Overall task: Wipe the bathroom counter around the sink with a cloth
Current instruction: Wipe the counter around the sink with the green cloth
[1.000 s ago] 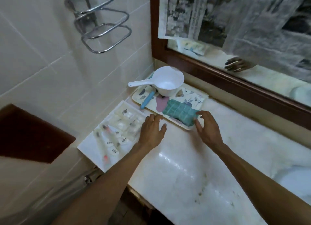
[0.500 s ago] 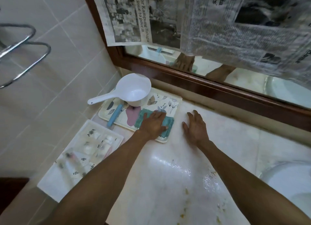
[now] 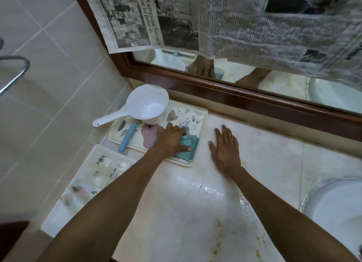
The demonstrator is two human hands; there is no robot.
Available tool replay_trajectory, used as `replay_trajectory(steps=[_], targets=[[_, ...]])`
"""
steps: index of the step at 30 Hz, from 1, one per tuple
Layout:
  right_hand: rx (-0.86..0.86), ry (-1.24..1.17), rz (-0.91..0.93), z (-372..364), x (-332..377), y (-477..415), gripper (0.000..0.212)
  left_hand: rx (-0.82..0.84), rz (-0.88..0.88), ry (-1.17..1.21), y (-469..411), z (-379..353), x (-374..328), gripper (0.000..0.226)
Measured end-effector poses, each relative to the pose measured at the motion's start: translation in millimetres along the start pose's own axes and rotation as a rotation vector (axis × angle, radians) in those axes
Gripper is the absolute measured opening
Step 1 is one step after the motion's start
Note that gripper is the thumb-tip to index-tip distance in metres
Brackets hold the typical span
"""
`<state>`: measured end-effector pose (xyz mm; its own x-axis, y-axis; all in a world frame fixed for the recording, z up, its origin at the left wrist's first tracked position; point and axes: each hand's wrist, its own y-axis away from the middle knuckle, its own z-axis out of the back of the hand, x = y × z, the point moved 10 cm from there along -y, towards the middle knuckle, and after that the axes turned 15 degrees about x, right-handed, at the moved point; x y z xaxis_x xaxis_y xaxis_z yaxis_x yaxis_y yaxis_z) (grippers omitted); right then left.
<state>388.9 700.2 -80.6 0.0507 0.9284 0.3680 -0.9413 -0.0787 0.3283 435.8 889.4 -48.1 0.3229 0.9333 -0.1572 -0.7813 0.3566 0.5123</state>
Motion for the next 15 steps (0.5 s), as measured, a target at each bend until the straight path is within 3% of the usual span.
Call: replay_trajectory(steps=[10,15], targets=[[0.156,0.015,-0.023,8,0,3,0.063,-0.123,-0.117,0.161,27,27,-7,0.033],[0.085,0.043,-0.13,48,-25,28,0.063,-0.227,-0.279,0.308,42,71,-35,0.025]])
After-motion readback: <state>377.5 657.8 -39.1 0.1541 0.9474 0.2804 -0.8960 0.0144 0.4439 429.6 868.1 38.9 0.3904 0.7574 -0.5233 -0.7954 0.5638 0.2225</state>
